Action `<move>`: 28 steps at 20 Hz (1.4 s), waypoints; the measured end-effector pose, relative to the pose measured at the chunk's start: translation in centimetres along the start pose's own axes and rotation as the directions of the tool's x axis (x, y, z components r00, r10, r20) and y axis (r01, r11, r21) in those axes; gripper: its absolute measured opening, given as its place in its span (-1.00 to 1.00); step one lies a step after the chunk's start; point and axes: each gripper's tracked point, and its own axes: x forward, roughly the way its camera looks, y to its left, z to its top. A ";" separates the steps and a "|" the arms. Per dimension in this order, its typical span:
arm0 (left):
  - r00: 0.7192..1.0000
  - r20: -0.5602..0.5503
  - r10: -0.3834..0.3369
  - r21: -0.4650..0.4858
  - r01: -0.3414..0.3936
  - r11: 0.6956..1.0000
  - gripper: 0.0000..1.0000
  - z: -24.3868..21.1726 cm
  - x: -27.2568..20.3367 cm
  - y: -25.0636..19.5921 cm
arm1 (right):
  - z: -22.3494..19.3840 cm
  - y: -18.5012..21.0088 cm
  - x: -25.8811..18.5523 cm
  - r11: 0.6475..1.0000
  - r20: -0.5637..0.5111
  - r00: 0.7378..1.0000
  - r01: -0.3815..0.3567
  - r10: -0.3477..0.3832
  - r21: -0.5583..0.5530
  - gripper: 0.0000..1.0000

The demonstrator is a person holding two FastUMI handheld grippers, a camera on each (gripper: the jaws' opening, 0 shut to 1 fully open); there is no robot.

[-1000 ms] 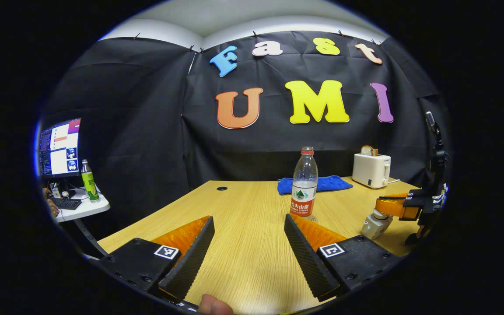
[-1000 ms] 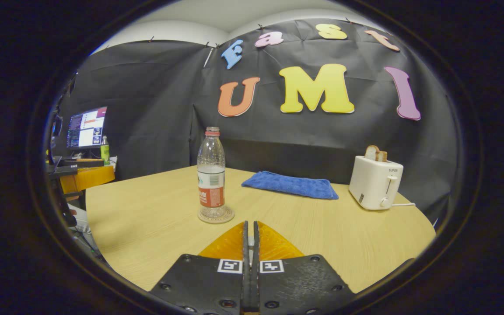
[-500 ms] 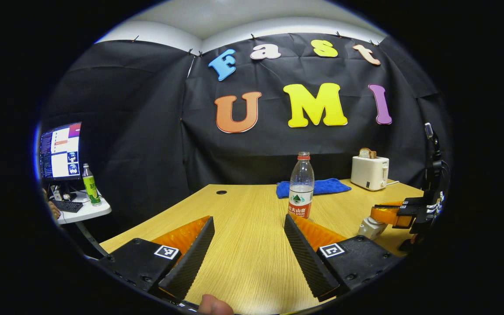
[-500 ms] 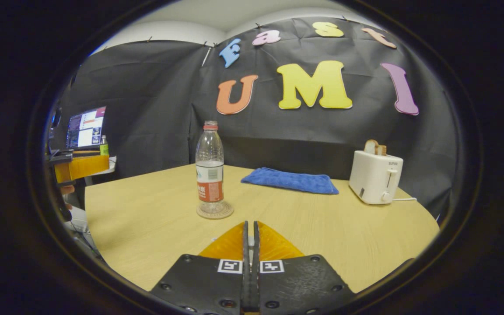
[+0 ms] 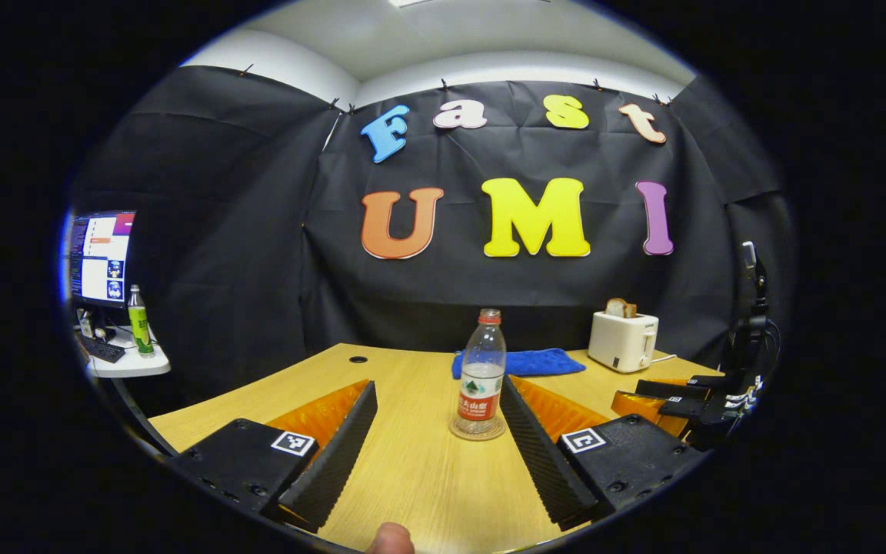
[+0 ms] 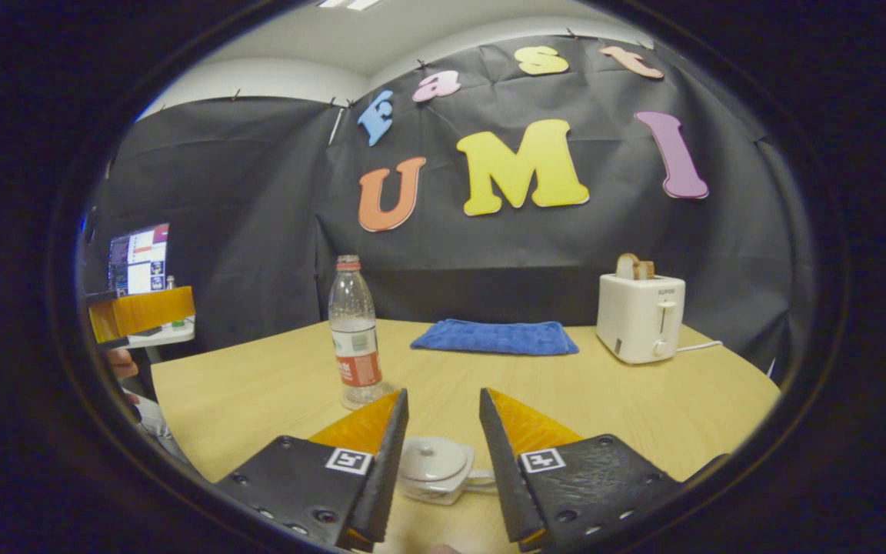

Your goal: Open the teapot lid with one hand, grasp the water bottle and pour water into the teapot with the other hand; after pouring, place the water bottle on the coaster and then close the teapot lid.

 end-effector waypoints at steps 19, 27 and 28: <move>0.995 0.073 -0.066 0.040 0.063 0.997 1.00 4.0 -1.0 -8.5 | 9.1 -5.9 -12.2 0.954 0.157 0.945 0.297 -0.287 -0.040 0.84; 0.996 0.056 -0.071 0.021 0.070 0.997 1.00 4.1 -0.5 -7.4 | 10.0 -4.1 -11.8 0.956 0.181 0.945 0.288 -0.273 -0.063 0.91; 0.995 0.066 -0.069 0.021 0.067 0.998 1.00 4.4 -0.7 -7.4 | 9.9 -4.2 -11.8 0.955 0.178 0.945 0.289 -0.274 -0.063 0.91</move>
